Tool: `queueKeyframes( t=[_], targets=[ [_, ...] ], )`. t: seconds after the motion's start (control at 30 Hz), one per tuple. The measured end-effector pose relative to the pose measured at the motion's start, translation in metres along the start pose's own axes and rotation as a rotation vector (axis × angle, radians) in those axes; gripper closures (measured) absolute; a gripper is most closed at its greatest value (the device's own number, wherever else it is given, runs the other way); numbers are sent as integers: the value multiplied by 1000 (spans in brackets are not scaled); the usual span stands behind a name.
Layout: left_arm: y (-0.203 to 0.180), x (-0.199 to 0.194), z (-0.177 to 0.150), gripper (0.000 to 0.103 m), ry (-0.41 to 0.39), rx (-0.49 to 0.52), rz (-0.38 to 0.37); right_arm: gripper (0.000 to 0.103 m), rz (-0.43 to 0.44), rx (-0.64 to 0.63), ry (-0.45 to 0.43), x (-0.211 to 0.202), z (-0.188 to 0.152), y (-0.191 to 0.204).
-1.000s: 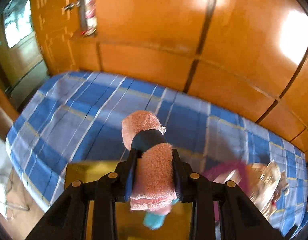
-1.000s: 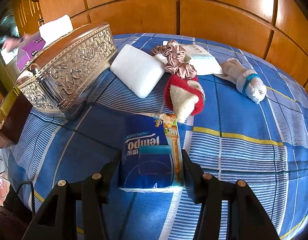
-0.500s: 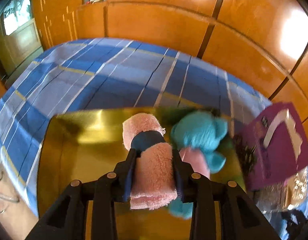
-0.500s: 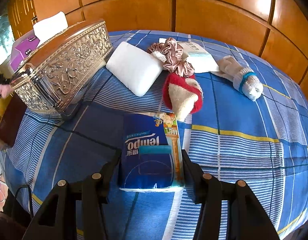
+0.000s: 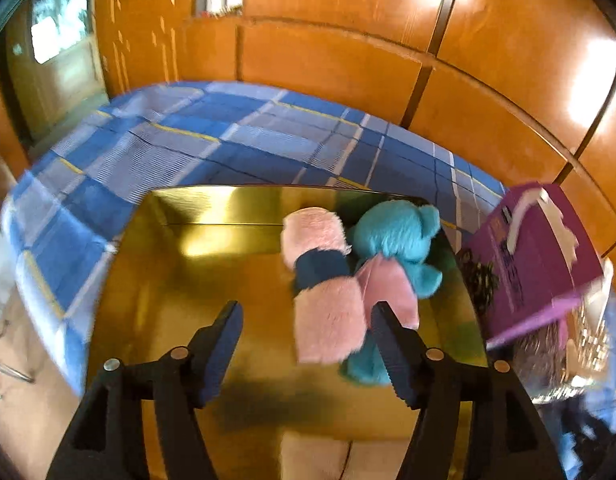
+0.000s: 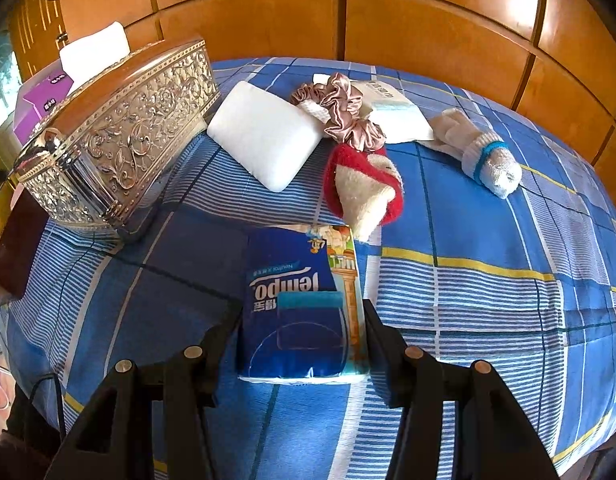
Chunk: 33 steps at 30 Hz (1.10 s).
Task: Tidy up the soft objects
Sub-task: 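Carry the pink towel into the tray with the left gripper while the right grasps the blue tempo pack, then carry the blue tempo tissue pack into the gold tray and open the right gripper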
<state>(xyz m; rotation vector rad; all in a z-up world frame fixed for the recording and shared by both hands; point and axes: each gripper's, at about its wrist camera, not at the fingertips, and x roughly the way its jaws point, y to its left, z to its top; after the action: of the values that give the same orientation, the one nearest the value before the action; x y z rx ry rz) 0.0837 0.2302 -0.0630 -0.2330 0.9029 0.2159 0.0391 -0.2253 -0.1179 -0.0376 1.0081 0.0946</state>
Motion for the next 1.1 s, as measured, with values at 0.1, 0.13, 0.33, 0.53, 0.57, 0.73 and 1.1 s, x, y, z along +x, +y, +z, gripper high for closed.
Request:
queueKeyframes(
  t=[0.1,0.13,0.33,0.53,0.57,0.73,1.1],
  targets=[
    [-4,-22,-17,26,-59,23,31,50,-5,9,1,-1,0,-1],
    [-6,-29,-22,20,-77,27,41,50,-7,14,3,-1,0,-1],
    [-13,-56,-47,16,-125,23,37,51,-5,52,19,-3,5,-5],
    [-23,-61,-59,16,-127,51,31,51,-13,118,-37,-27,27,-21],
    [-23,-60,-60,16,-121,49,22,51,-16,117,-45,-30,32,-23],
    [-22,-60,-62,16,-124,50,20,51,-20,105,-87,-44,82,-27],
    [0,-65,-56,16,-139,-12,37,51,193,-60,-167,-54,198,79]
  ],
)
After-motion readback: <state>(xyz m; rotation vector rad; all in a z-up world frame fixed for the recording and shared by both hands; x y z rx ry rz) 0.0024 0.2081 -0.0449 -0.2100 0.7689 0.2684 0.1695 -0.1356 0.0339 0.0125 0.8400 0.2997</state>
